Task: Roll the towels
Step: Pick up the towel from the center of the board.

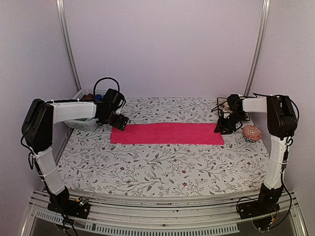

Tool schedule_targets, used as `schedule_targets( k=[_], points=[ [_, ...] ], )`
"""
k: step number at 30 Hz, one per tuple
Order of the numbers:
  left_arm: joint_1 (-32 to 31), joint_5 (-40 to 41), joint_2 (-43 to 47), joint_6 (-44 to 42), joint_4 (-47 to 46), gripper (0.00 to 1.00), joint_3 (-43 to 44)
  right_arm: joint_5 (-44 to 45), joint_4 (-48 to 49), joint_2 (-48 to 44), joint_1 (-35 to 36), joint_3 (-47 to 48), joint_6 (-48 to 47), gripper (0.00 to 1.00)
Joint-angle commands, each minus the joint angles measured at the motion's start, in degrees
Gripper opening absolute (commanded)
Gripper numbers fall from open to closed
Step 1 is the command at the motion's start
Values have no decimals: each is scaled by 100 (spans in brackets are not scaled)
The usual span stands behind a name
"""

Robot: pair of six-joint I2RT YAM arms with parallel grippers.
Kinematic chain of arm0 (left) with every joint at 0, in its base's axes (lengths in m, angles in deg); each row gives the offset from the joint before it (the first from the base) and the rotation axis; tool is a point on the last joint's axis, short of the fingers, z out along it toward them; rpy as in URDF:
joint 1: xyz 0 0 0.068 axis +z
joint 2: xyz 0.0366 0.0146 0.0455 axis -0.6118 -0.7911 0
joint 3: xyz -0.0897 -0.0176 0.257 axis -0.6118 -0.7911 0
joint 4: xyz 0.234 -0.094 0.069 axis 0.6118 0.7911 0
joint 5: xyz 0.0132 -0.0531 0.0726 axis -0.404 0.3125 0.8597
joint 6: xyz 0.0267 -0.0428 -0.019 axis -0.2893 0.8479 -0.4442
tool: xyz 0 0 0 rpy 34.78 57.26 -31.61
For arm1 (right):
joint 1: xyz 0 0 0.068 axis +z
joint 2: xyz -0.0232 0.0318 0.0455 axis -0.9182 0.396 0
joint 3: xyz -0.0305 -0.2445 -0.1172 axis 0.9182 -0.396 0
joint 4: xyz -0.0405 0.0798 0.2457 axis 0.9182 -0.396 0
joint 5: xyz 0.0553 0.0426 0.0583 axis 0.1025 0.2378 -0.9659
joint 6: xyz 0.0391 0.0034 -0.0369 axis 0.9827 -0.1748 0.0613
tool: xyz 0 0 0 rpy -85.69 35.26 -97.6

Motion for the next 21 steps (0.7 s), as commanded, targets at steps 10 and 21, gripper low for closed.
schedule_targets(
  k=[10,21],
  points=[
    [-57,176,358,-134,74,97,-112,379,-36,490,40,-120,211,5],
    [-57,301,537,-99,198,97,-283,529,-725,-571,-307,135,-257,2]
  ],
)
